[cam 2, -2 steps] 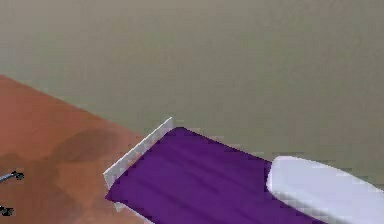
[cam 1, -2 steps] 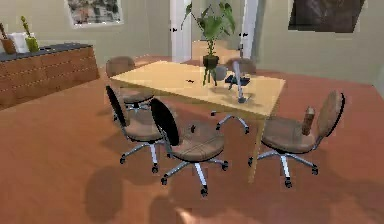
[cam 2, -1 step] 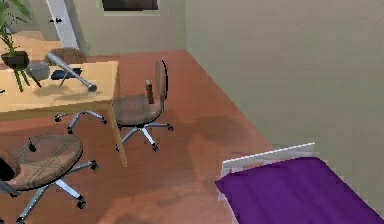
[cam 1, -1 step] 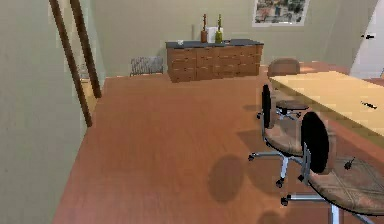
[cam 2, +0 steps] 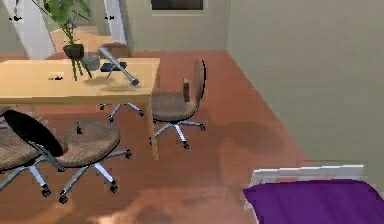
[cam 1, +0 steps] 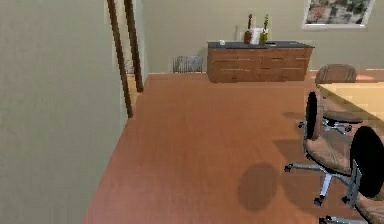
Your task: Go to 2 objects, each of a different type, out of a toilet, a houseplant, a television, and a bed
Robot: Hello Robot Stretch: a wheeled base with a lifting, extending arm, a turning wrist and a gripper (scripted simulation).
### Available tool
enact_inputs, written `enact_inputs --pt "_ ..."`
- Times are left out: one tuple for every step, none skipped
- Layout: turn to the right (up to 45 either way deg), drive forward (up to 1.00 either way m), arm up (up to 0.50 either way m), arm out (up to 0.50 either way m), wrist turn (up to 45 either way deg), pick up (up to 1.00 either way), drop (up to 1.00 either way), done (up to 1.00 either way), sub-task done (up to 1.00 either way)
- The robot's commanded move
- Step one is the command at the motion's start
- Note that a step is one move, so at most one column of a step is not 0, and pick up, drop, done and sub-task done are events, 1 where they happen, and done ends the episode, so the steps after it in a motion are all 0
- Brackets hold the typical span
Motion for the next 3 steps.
enact_inputs --pt "-3.0 0.00 0.00 0.00 0.0 0.00 0.00 0.00 0.00" --pt "0.0 0.10 0.00 0.00 0.0 0.00 0.00 0.00 0.00" --pt "45.0 0.00 0.00 0.00 0.0 0.00 0.00 0.00 0.00"
